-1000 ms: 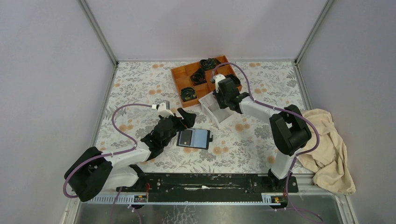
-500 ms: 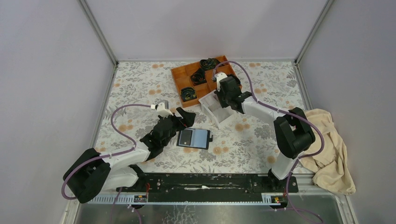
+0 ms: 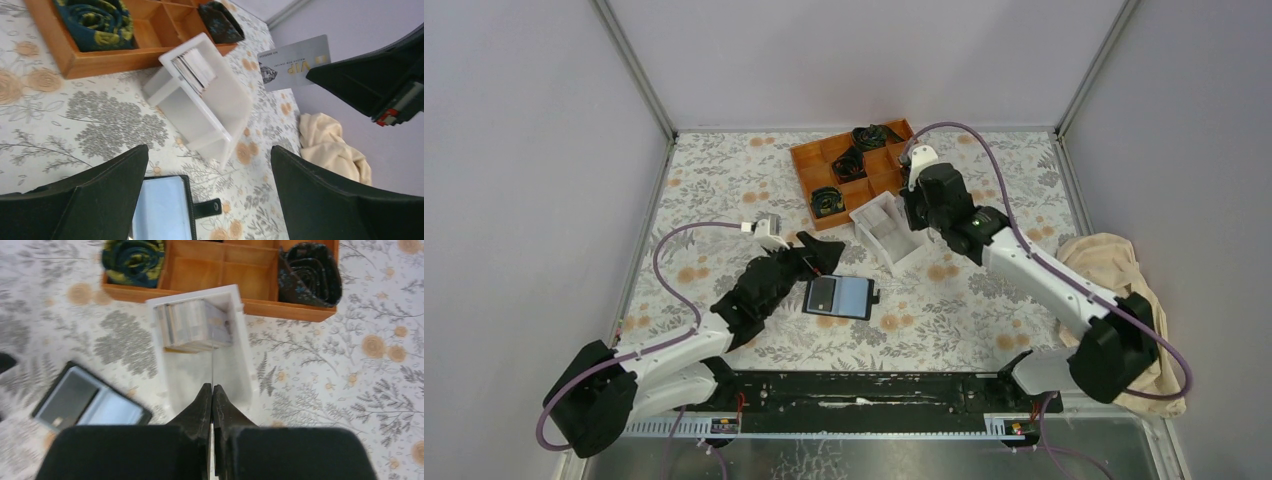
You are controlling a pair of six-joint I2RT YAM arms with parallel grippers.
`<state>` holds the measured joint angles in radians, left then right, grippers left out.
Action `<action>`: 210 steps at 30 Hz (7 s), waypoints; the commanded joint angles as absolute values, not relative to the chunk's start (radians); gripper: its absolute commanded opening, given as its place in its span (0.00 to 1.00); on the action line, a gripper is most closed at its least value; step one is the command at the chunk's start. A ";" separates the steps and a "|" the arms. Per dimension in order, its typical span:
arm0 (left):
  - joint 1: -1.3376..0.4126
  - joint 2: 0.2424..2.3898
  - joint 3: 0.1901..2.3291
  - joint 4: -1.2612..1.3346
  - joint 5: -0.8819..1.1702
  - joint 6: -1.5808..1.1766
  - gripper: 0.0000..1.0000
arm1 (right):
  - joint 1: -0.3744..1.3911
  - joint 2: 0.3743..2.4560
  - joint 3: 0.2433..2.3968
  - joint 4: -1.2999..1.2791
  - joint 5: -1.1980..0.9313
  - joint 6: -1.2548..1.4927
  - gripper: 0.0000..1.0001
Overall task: Put the credit cards into the card holder
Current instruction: Pick up the credit card from the storage box, then insert the credit card into the card holder.
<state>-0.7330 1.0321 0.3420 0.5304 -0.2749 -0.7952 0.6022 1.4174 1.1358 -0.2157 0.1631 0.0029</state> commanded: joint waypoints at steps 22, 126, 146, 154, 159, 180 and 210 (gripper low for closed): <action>-0.746 0.999 0.410 0.621 0.257 -0.642 0.97 | 0.709 0.953 0.879 -0.325 -0.368 0.393 0.00; -0.496 1.406 0.100 1.086 0.301 -0.870 0.00 | 0.844 1.375 0.791 0.003 -0.054 0.462 0.01; -0.461 1.553 0.089 1.230 0.334 -0.892 0.00 | 0.889 1.609 0.825 0.052 0.051 0.461 0.00; -0.451 1.597 0.089 1.268 0.338 -0.905 0.00 | 0.893 1.637 0.834 0.045 0.076 0.462 0.00; -0.448 1.621 0.083 1.294 0.333 -0.918 0.00 | 0.893 1.646 0.833 0.042 0.078 0.463 0.00; -0.448 1.721 0.045 1.426 0.287 -1.022 0.00 | 0.900 1.653 0.828 0.037 0.086 0.466 0.00; -0.445 1.819 0.012 1.583 0.313 -1.101 0.00 | 0.900 1.657 0.831 0.035 0.091 0.462 0.00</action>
